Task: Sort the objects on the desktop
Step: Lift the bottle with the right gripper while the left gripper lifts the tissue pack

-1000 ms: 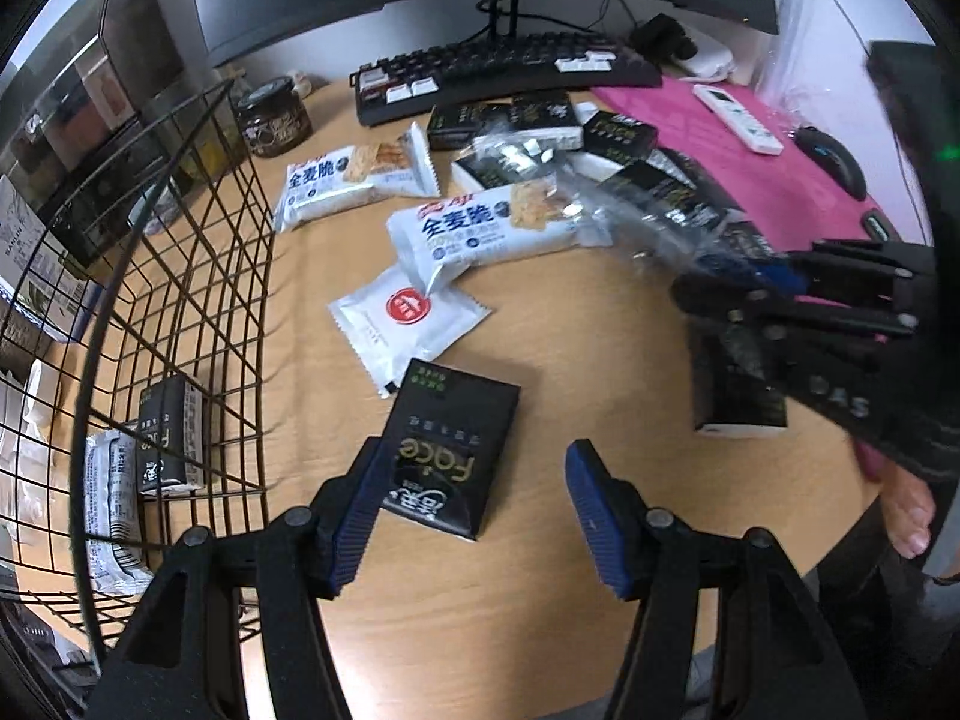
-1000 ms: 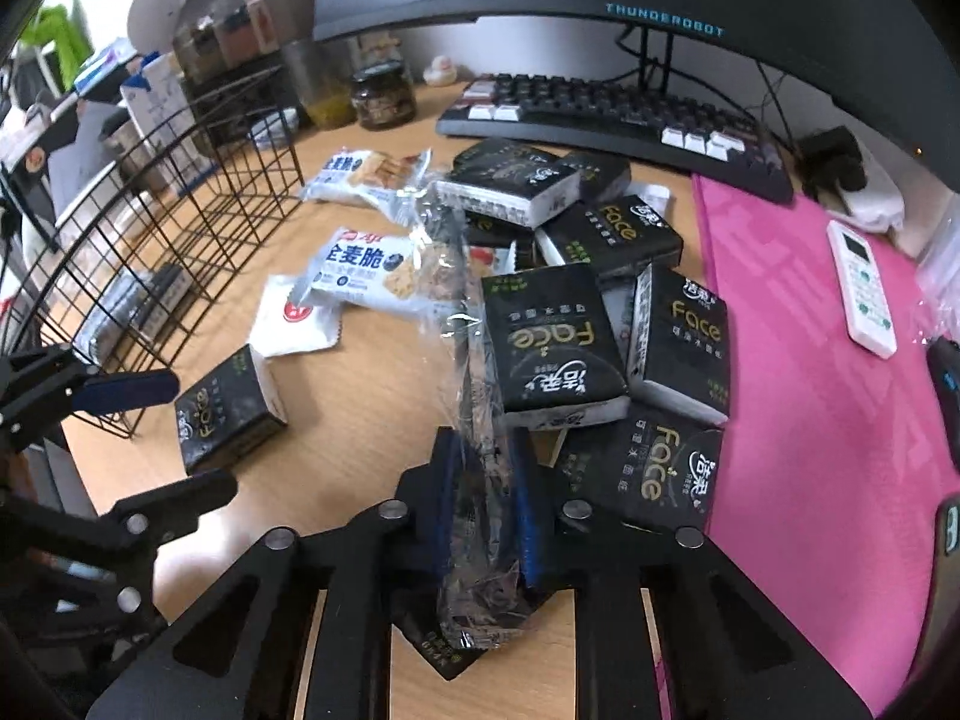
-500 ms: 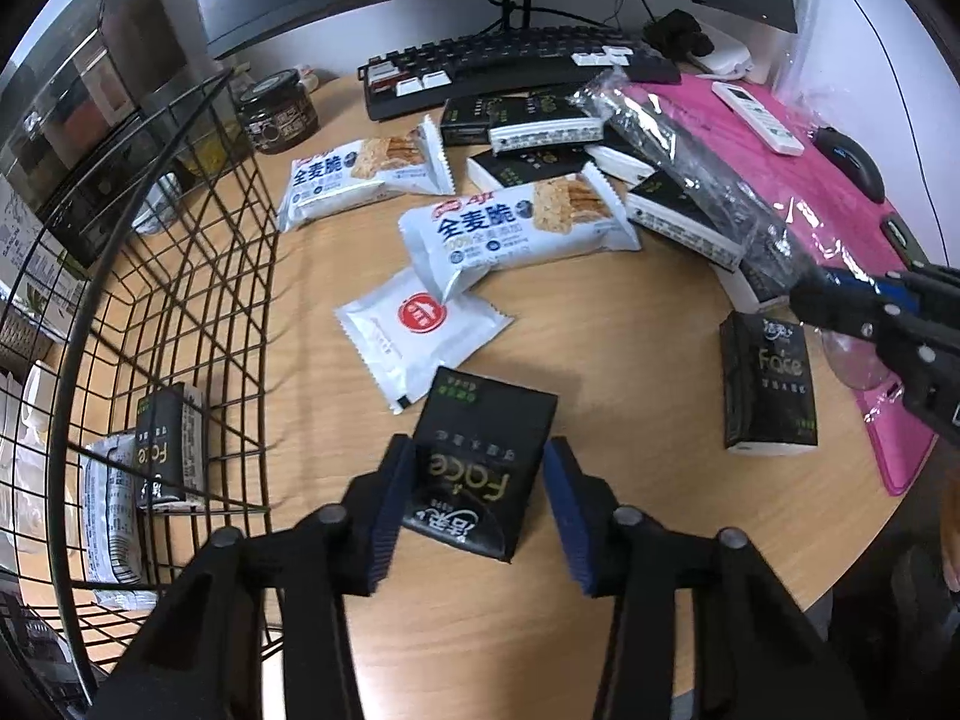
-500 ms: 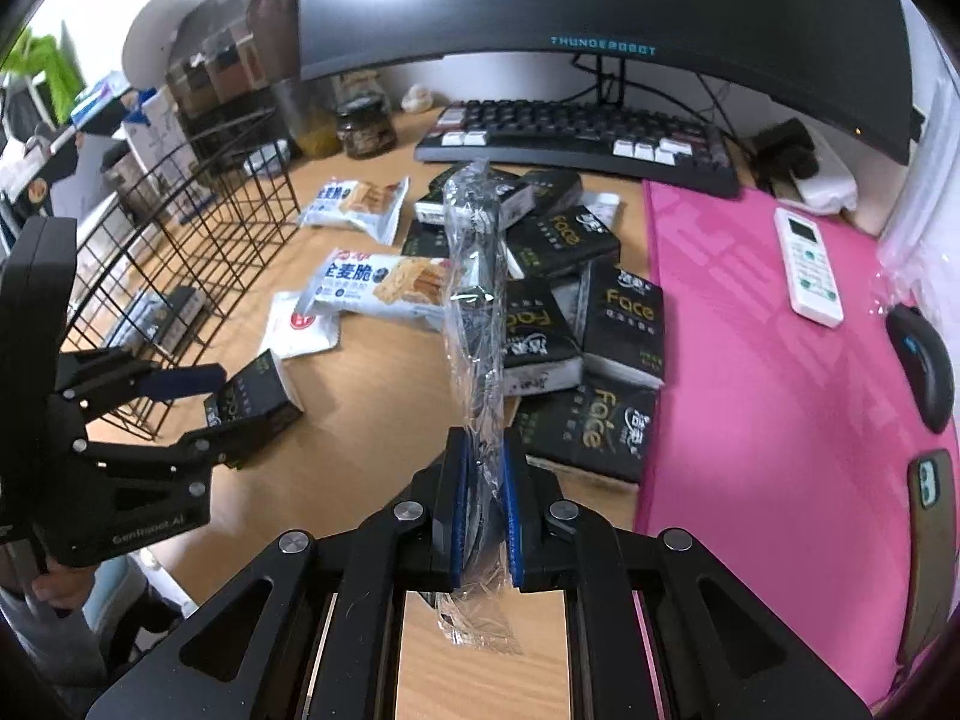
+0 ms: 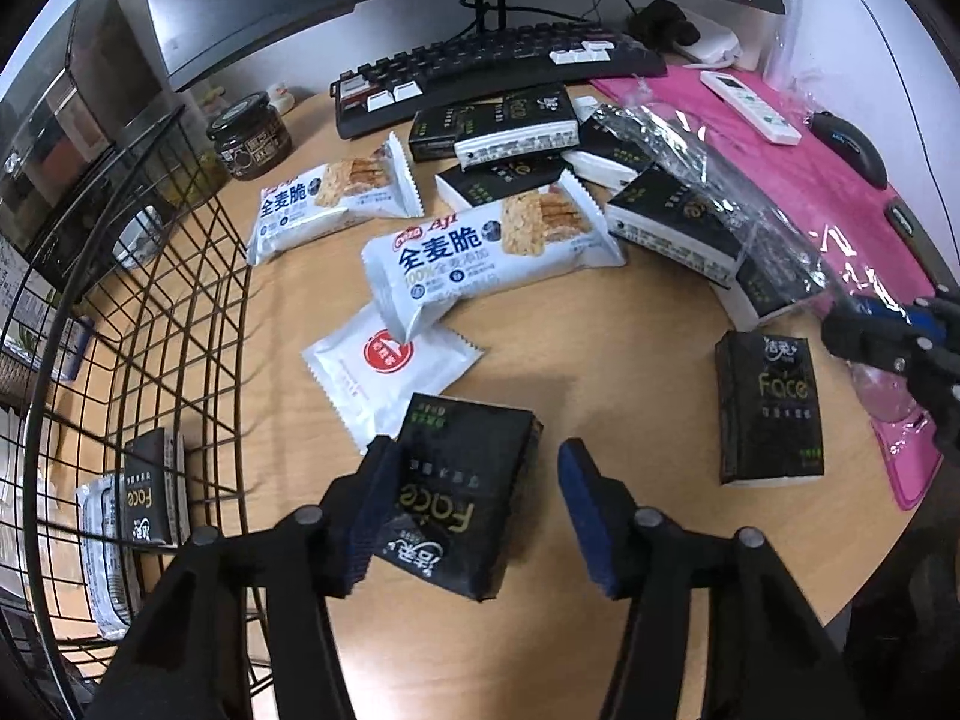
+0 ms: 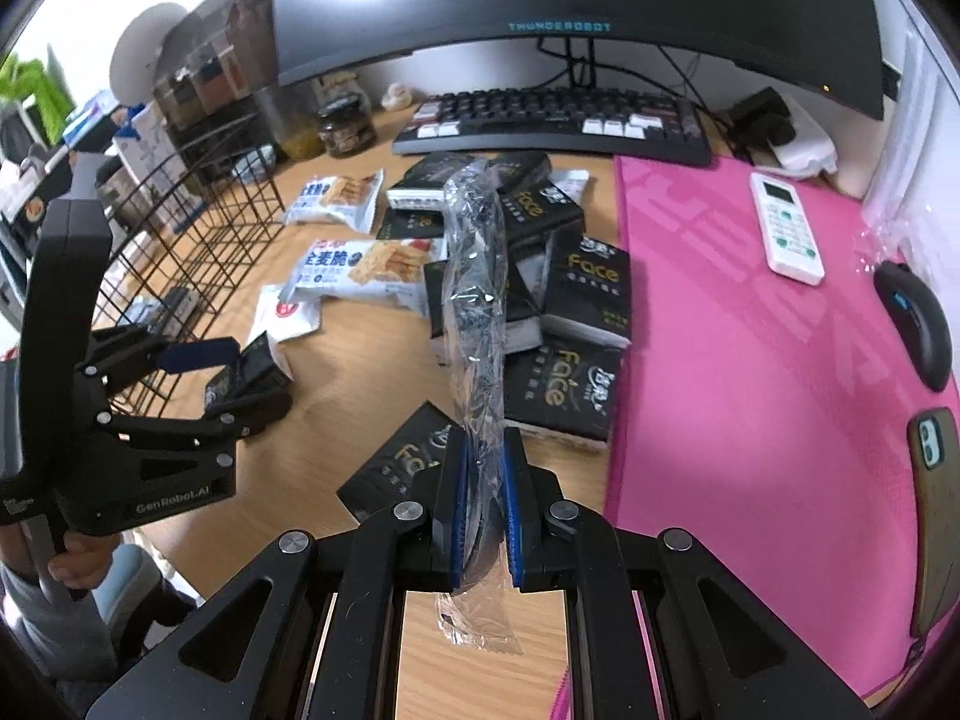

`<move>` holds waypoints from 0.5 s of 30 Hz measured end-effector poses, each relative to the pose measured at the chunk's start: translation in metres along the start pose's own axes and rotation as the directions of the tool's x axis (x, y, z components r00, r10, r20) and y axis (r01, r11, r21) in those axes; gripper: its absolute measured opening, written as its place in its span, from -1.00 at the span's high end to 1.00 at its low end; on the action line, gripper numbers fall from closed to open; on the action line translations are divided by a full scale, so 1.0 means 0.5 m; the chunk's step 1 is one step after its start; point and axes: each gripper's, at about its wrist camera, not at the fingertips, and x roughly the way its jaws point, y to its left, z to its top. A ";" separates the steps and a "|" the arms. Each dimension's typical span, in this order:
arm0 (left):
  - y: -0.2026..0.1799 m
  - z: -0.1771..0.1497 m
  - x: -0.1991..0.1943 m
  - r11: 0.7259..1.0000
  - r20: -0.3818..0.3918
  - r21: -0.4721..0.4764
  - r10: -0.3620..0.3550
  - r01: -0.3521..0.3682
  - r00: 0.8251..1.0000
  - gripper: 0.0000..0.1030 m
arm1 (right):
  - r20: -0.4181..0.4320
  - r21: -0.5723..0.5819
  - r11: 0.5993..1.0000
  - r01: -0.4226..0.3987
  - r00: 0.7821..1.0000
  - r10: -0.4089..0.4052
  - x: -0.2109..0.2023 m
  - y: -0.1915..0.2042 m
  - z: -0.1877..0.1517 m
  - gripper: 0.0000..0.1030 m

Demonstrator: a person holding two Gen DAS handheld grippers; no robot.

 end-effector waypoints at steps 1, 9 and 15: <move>0.000 0.001 0.002 1.000 -0.001 0.003 0.004 -0.004 1.000 -0.18 | -0.002 0.003 1.000 -0.001 1.000 0.001 0.000 -0.002 -0.001 0.78; 0.027 0.008 0.026 0.999 -0.031 -0.030 -0.013 0.012 0.999 -0.20 | 0.000 0.006 1.000 -0.015 1.000 0.015 -0.004 -0.006 -0.008 0.78; 0.015 0.006 0.023 0.999 -0.038 -0.034 -0.040 0.039 0.998 -0.02 | -0.002 0.011 1.000 -0.018 1.000 0.018 -0.005 -0.005 -0.009 0.78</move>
